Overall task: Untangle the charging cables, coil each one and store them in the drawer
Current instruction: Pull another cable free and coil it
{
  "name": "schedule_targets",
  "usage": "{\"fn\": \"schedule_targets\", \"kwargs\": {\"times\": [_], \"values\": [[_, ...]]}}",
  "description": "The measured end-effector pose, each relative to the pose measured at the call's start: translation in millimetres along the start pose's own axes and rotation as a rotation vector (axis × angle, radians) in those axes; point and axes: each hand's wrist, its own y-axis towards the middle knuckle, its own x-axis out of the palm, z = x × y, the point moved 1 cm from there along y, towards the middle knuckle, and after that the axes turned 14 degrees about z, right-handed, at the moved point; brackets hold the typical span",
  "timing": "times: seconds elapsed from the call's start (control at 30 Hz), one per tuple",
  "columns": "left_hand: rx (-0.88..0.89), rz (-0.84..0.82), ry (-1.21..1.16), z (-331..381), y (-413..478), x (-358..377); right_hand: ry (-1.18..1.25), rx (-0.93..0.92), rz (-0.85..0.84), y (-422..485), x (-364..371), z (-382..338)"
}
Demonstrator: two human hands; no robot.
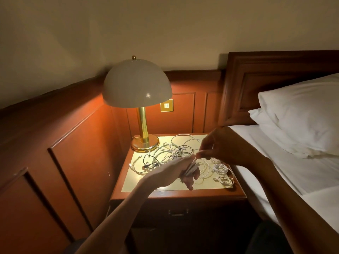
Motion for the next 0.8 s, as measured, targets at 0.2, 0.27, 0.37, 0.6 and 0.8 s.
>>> {"fn": "schedule_targets", "kwargs": {"times": [0.2, 0.27, 0.37, 0.6, 0.8], "values": [[0.122, -0.071, -0.346, 12.4, -6.9, -1.4, 0.636, 0.283, 0.14, -2.8, 10.4, 5.5], [0.126, -0.058, -0.445, 12.5, -7.2, -1.9, 0.845, 0.461, 0.15, -8.4, 28.9, 7.0], [0.091, -0.04, -0.522, 9.9, -7.6, -2.5, 1.019, 0.583, 0.014, -19.8, 50.5, 7.4], [-0.08, 0.009, -0.508, 3.7, -7.6, -3.7, 1.062, 0.619, 0.006, -28.6, 62.2, 7.6], [-0.144, 0.125, -0.349, 21.5, -6.1, -9.5, 1.129, 0.622, 0.092, -36.7, 70.5, 7.3]]}}
